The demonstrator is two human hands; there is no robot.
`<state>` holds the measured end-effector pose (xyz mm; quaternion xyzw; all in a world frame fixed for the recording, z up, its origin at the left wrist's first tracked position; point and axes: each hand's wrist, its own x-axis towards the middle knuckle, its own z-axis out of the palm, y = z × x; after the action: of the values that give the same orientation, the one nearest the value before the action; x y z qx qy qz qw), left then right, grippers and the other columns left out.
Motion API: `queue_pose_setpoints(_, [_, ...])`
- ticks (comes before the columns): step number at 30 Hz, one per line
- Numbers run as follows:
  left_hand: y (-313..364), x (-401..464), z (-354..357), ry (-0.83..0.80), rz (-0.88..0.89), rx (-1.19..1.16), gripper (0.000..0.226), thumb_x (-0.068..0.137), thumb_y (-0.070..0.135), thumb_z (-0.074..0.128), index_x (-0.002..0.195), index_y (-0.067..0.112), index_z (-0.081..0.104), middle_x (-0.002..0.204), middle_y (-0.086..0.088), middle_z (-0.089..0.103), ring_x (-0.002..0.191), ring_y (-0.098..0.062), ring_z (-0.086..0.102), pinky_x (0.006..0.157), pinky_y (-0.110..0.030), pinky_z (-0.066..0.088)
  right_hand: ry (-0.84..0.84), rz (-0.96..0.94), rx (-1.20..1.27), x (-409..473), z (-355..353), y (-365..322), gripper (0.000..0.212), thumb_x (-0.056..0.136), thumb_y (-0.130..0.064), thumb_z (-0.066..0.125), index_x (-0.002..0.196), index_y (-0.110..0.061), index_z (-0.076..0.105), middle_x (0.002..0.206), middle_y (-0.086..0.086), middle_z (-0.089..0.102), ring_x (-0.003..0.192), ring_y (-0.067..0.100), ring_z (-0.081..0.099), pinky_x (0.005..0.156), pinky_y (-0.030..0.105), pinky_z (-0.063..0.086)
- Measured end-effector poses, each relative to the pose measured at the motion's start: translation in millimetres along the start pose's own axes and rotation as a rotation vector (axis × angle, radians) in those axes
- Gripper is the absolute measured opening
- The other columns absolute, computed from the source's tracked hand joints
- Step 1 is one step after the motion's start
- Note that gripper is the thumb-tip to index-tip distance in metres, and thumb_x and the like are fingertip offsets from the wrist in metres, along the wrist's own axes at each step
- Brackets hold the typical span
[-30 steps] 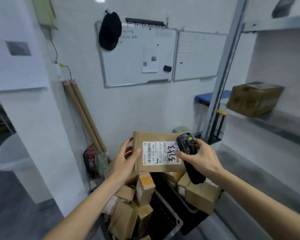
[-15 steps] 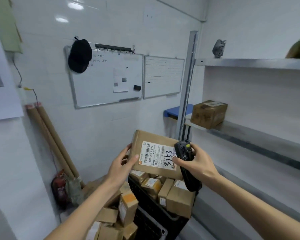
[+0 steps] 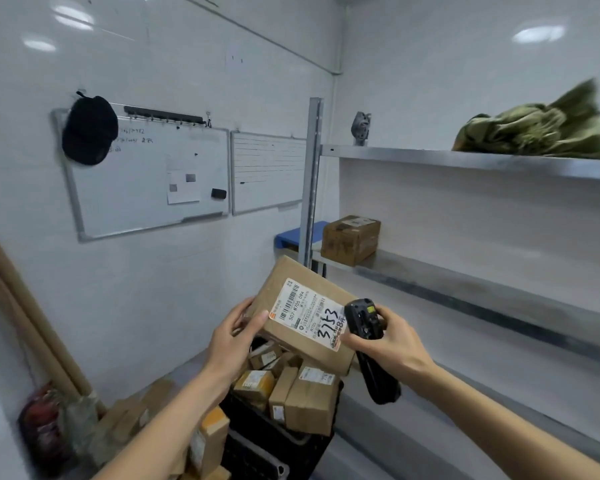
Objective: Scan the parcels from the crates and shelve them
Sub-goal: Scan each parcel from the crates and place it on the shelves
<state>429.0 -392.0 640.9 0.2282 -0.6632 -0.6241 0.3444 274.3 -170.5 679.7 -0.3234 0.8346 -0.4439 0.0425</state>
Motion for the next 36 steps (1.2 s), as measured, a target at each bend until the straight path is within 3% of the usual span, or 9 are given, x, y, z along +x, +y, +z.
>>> queue_pose_setpoints(4, [17.0, 1.2, 28.3, 0.016, 0.037, 0.025, 0.036, 0.090, 0.042, 0.067, 0.124, 0.035, 0.058, 0.109, 0.014, 0.063, 0.103, -0.005, 0.059, 0.073, -0.018, 0.045, -0.026, -0.009, -0.099, -9.6, -34.6, 5.1, 0.050, 0.075, -0.040, 0.089, 0.118, -0.034, 0.065, 0.095, -0.019, 0.071, 0.081, -0.004, 0.068, 0.065, 0.012, 0.053])
queue_pose_setpoints(6, [24.0, 2.6, 42.7, 0.014, 0.056, 0.036, 0.041, 0.088, 0.048, 0.067, 0.126, 0.034, 0.060, 0.113, 0.011, 0.065, 0.109, -0.011, 0.061, 0.077, -0.021, 0.048, -0.015, -0.015, -0.214, -11.5, -53.6, 7.3, 0.056, 0.070, -0.048, 0.086, 0.119, -0.036, 0.064, 0.096, -0.018, 0.072, 0.084, -0.002, 0.068, 0.069, 0.017, 0.055])
queue_pose_setpoints(9, [34.2, 2.4, 65.8, 0.003, 0.058, 0.047, 0.053, 0.083, 0.054, 0.068, 0.131, 0.031, 0.060, 0.115, 0.008, 0.064, 0.112, -0.018, 0.060, 0.091, -0.035, 0.054, -0.014, -0.039, -0.474, -12.0, -82.9, 7.6, 0.067, 0.064, -0.062, 0.078, 0.123, -0.040, 0.057, 0.106, -0.016, 0.071, 0.096, 0.012, 0.068, 0.081, 0.037, 0.057])
queue_pose_setpoints(12, [43.4, -2.4, 89.8, -0.009, 0.107, 0.111, 0.037, 0.090, 0.045, 0.066, 0.125, 0.035, 0.060, 0.109, 0.011, 0.061, 0.108, -0.017, 0.059, 0.089, -0.036, 0.054, -0.027, -0.076, -0.661, -13.6, -110.2, 4.8, 0.066, 0.064, -0.066, 0.073, 0.122, -0.040, 0.054, 0.111, -0.016, 0.068, 0.103, 0.021, 0.066, 0.080, 0.038, 0.054])
queue_pose_setpoints(14, [47.1, -4.9, 104.0, -0.010, 0.134, 0.135, 0.038, 0.090, 0.045, 0.066, 0.126, 0.034, 0.061, 0.108, 0.011, 0.061, 0.105, -0.016, 0.059, 0.088, -0.038, 0.055, -0.021, -0.107, -0.725, -14.1, -124.9, 4.1, 0.060, 0.064, -0.064, 0.072, 0.115, -0.038, 0.055, 0.107, -0.016, 0.067, 0.100, 0.020, 0.066, 0.074, 0.037, 0.051])
queue_pose_setpoints(18, [52.3, -7.0, 128.3, -0.008, 0.154, 0.176, 0.046, 0.090, 0.046, 0.067, 0.132, 0.028, 0.062, 0.116, 0.005, 0.063, 0.106, -0.016, 0.058, 0.083, -0.030, 0.050, -0.030, -0.116, -0.849, -16.4, -149.2, 4.6, 0.056, 0.063, -0.060, 0.073, 0.109, -0.033, 0.056, 0.100, -0.013, 0.066, 0.091, 0.022, 0.065, 0.070, 0.035, 0.047])
queue_pose_setpoints(23, [54.8, -8.4, 151.1, -0.045, 0.141, 0.164, 0.050, 0.089, 0.048, 0.067, 0.135, 0.030, 0.059, 0.123, 0.003, 0.060, 0.115, -0.022, 0.056, 0.100, -0.046, 0.051, -0.023, -0.110, -0.920, -20.5, -168.9, 16.6, 0.052, 0.063, -0.056, 0.074, 0.104, -0.030, 0.056, 0.095, -0.011, 0.065, 0.088, 0.022, 0.064, 0.069, 0.034, 0.046])
queue_pose_setpoints(36, [54.9, -12.9, 177.1, -0.085, 0.134, 0.154, 0.048, 0.086, 0.052, 0.066, 0.131, 0.036, 0.058, 0.117, 0.007, 0.059, 0.112, -0.020, 0.056, 0.099, -0.047, 0.052, 0.011, -0.100, -0.889, -24.5, -187.5, 30.0, 0.058, 0.062, -0.058, 0.076, 0.110, -0.032, 0.055, 0.099, -0.011, 0.065, 0.090, 0.022, 0.064, 0.067, 0.033, 0.041])
